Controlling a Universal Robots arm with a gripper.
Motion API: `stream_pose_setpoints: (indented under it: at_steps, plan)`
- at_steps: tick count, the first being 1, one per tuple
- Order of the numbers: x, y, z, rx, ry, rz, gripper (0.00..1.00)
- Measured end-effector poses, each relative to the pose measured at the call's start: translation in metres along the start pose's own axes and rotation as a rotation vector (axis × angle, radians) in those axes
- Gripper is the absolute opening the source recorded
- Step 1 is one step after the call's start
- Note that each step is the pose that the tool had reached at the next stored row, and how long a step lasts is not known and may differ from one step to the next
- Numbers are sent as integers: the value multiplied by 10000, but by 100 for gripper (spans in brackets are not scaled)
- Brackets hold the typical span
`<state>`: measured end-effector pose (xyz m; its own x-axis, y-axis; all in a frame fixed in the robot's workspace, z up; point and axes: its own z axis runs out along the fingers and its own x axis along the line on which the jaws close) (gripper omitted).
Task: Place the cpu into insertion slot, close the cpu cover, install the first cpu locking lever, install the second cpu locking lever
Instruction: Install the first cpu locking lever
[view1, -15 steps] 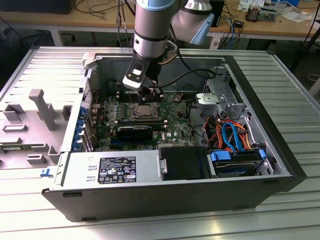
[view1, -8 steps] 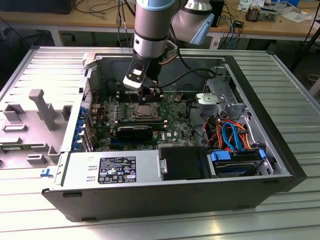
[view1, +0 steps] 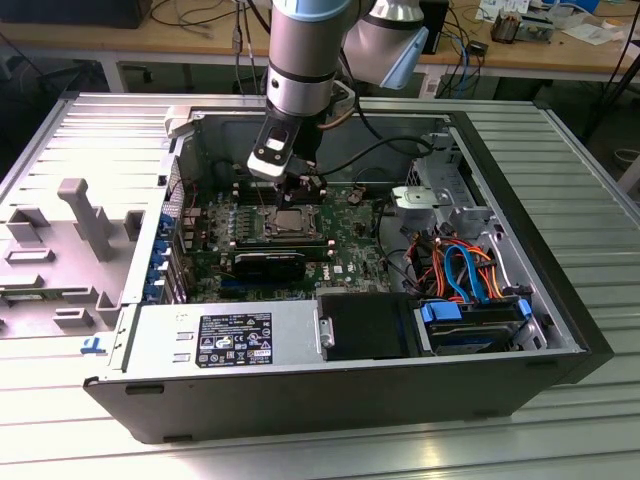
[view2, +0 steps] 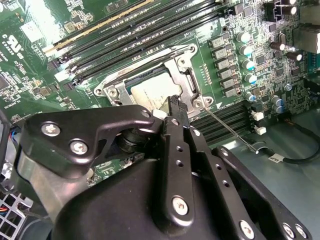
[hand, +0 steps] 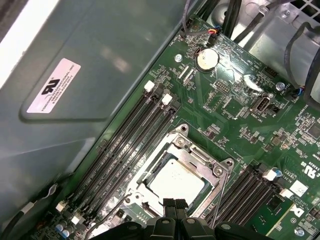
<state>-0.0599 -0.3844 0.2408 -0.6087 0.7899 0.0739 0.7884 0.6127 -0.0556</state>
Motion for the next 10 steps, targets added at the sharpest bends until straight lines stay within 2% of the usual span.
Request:
stream_pose_setpoints:
  at_steps: [10]
  plan:
    - [0, 0, 0, 12, -9, -154, 11]
